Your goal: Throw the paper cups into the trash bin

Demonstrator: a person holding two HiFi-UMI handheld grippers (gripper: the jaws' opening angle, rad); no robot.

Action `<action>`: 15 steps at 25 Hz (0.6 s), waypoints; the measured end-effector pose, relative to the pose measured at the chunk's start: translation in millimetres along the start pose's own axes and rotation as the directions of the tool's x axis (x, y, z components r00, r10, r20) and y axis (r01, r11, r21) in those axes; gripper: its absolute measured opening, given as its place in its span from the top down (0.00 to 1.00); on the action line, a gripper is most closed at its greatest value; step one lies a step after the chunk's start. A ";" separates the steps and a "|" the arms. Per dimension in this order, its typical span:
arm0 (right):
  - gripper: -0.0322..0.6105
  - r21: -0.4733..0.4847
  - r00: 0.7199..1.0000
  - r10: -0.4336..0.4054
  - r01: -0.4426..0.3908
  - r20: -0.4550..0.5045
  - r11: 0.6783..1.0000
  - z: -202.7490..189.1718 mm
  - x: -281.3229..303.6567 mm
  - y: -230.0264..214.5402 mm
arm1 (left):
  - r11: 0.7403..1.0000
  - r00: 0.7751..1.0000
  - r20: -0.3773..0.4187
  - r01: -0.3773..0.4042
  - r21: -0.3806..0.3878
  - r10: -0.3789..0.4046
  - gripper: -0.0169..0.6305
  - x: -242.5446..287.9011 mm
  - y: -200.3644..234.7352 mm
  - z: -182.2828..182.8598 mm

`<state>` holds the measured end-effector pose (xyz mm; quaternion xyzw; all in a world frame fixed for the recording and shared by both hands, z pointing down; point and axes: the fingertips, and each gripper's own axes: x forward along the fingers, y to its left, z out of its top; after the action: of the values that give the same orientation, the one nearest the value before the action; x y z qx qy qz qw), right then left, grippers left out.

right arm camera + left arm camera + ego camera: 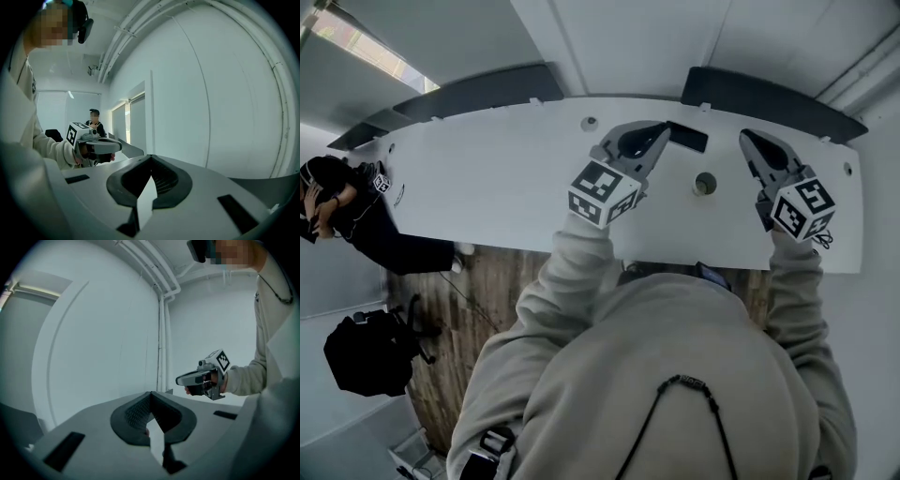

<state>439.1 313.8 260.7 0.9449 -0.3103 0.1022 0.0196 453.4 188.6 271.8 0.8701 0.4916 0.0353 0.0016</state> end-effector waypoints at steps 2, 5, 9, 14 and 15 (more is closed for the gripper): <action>0.93 -0.016 1.000 -0.006 0.006 -0.008 1.000 1.4 3.3 -8.1 | 1.000 1.000 0.012 0.004 -0.023 -0.004 0.98 10.5 9.0 1.9; 0.93 -0.010 1.000 -0.002 0.002 -0.007 1.000 -2.2 5.7 -24.5 | 0.999 1.000 0.010 -0.012 -0.035 0.012 0.98 27.9 18.7 0.7; 0.93 0.012 1.000 0.021 -0.021 0.001 1.000 -6.9 8.8 -43.6 | 0.999 0.999 -0.001 -0.033 -0.039 0.033 0.98 44.7 20.1 -1.2; 0.93 0.009 0.999 0.048 -0.048 -0.001 0.999 -6.2 23.0 -56.2 | 0.997 0.997 -0.040 -0.070 0.029 0.071 0.97 46.5 26.1 -6.4; 0.93 0.004 0.999 0.054 -0.054 -0.002 0.999 -4.3 25.9 -56.9 | 0.997 0.996 -0.033 -0.078 0.019 0.078 0.98 45.9 29.2 -5.0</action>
<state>492.3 345.0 271.7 0.9362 -0.3354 0.1041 0.0151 501.7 212.6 280.7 0.8879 0.4575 0.0456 -0.0157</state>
